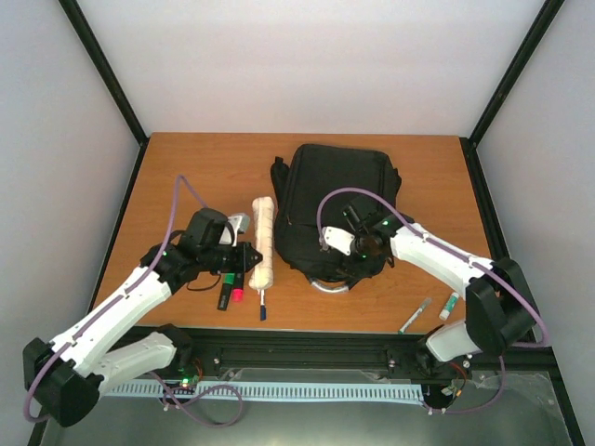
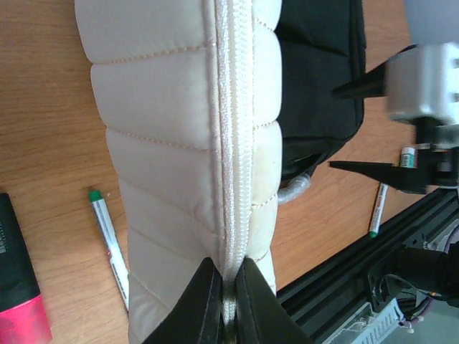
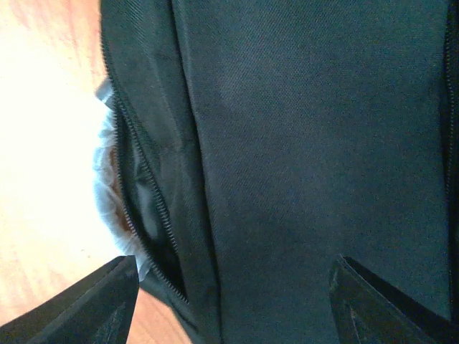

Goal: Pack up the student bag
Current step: Pick up the stationery from the center of the board.

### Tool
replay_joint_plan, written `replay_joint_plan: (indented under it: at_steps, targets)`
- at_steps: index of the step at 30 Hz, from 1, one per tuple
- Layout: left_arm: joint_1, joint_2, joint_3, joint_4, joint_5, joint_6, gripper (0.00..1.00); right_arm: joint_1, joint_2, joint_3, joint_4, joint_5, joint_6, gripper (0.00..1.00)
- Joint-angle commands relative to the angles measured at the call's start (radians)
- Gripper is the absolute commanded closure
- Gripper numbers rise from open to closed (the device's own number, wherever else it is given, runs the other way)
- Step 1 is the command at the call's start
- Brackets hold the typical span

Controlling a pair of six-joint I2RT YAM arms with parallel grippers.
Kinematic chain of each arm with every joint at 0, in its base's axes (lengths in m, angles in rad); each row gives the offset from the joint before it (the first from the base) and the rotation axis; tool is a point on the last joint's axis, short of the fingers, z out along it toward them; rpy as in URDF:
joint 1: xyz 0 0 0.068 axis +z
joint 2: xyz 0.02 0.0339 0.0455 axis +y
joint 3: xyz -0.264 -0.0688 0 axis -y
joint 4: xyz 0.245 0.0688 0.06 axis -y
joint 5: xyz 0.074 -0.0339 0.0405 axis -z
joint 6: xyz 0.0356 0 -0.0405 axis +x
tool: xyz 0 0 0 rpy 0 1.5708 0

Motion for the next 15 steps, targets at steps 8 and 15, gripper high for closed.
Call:
replay_joint_plan:
  at_steps: [8, 15]
  targets:
    - [-0.003, -0.027, 0.059, -0.049, -0.045, -0.017, 0.99, 0.065, 0.136, 0.023, 0.148, 0.125, 0.022, 0.26]
    - [-0.003, -0.021, 0.054, -0.054, -0.033, -0.027, 0.99, 0.084, 0.207, 0.069, 0.162, 0.106, 0.06, 0.29]
